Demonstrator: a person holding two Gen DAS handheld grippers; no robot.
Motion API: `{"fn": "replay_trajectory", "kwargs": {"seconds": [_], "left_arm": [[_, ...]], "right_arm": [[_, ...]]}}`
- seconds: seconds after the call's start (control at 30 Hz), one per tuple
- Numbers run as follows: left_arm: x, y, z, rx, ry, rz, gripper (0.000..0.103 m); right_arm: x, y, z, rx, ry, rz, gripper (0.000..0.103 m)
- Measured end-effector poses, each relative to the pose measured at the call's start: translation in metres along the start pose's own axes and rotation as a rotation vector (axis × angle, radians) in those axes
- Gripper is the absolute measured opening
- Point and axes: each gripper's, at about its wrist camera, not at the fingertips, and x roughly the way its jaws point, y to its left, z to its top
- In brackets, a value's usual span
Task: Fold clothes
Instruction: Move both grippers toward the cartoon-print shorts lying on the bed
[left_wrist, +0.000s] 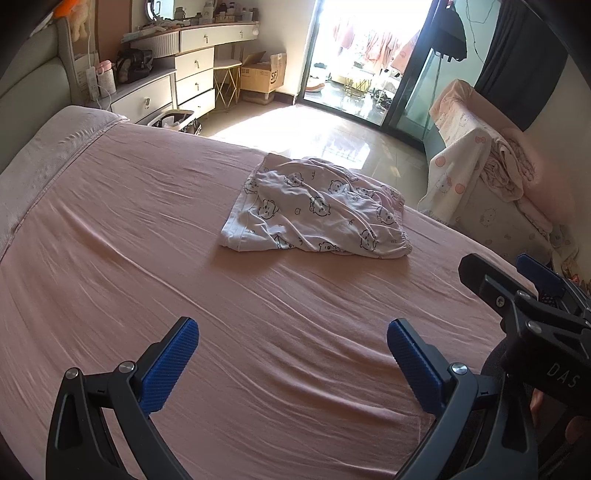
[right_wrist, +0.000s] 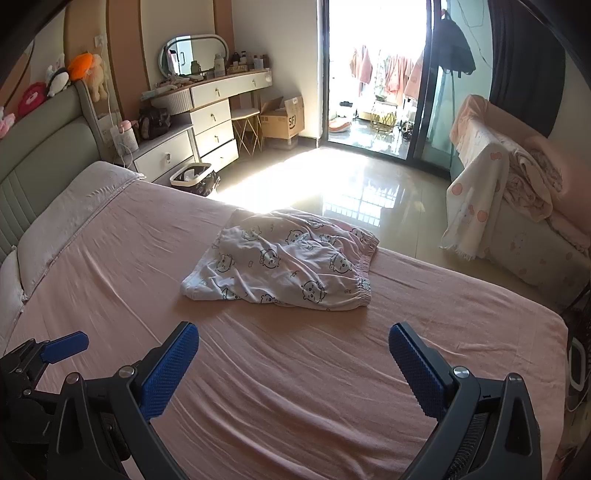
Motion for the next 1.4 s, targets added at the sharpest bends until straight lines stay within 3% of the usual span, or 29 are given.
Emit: {"fn": "replay_trajectory", "kwargs": {"seconds": [0.1, 0.17, 0.27, 0.63, 0.83, 1.03, 1.23, 1.4], "left_arm": [[0.000, 0.004, 0.000, -0.022, -0.003, 0.027, 0.103], [-0.006, 0.009, -0.006, -0.032, -0.027, 0.008, 0.103], [0.000, 0.006, 0.001, -0.028, 0.017, 0.030, 0.103], [0.007, -0.007, 0.014, 0.016, 0.000, 0.060, 0.103], [0.000, -0.013, 0.035, -0.015, -0.026, 0.026, 0.103], [-0.015, -0.032, 0.055, 0.034, -0.093, 0.072, 0.103], [-0.016, -0.037, 0.072, 0.088, -0.095, 0.107, 0.103], [-0.017, -0.030, 0.076, 0.090, -0.083, 0.090, 0.103]], "right_arm": [[0.001, 0.000, 0.002, 0.006, 0.001, 0.009, 0.103], [0.002, -0.001, 0.004, 0.009, 0.001, 0.016, 0.103], [0.004, -0.001, 0.006, 0.015, 0.001, 0.025, 0.103], [0.014, -0.007, 0.016, 0.031, 0.007, 0.059, 0.103], [0.015, -0.015, 0.029, 0.040, 0.014, 0.086, 0.103], [0.011, -0.021, 0.048, 0.048, -0.013, 0.142, 0.103], [0.018, -0.016, 0.066, 0.019, -0.008, 0.168, 0.103], [0.021, -0.009, 0.077, 0.012, -0.011, 0.180, 0.103]]}}
